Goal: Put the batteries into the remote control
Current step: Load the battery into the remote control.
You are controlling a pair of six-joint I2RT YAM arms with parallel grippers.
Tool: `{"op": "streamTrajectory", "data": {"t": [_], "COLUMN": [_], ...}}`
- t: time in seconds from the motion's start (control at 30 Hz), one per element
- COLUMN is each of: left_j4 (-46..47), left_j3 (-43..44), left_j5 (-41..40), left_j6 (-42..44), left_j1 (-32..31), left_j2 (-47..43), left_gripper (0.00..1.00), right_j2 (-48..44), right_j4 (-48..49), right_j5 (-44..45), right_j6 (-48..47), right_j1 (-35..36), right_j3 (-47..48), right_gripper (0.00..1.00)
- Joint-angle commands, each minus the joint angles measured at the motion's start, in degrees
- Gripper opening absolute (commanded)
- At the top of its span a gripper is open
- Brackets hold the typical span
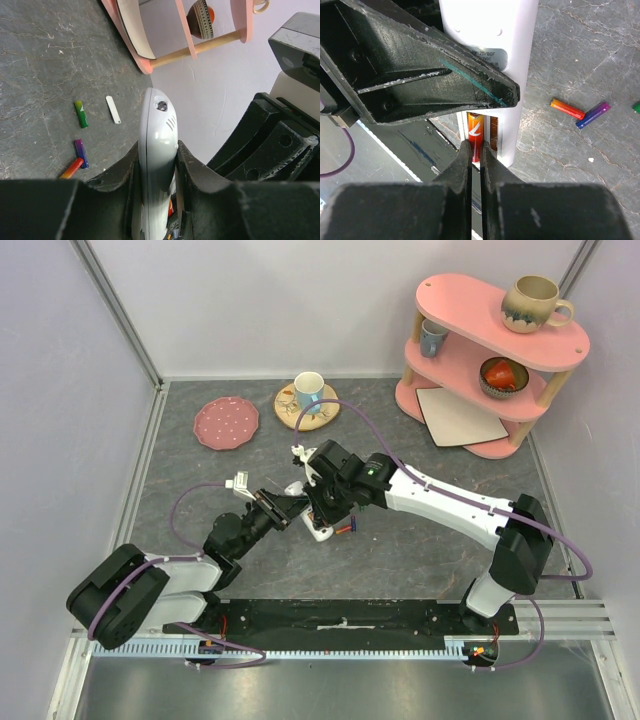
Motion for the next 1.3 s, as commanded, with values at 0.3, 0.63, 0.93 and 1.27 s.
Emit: {"op": "streamTrajectory", "data": {"t": [0.3,0.63,0.93,1.27], "left_j4": [15.54,14.66,14.22,12.64], "left_j3": [6.08,5.29,5.11,4.85], "left_j5": [-0.31,-1.89,-2.33,-3.12], "left_j6": [-5.72,-4.58,-3.61,-2.38], "left_j1": [-3.81,-3.99,-3.99,-3.99], "left_j2": [-0.70,-1.31,-1.22,-1.66], "left_gripper": [0.02,0.02,0.02,0.02], "right_j2": [1.23,0.36,-0.08,-0.08], "right_j4": [9.66,10.72,9.14,7.56], "right_j5": [0.49,-0.74,-1.53,-1.36], "right_j6": [1.71,2.16,1.54,0.92], "right_j1": [-0.33,-0.24,-0.24,-0.24], "right_j3": [2.00,1.39,0.33,0.94], "right_gripper": [0.07,0.16,0.20,0.26]}}
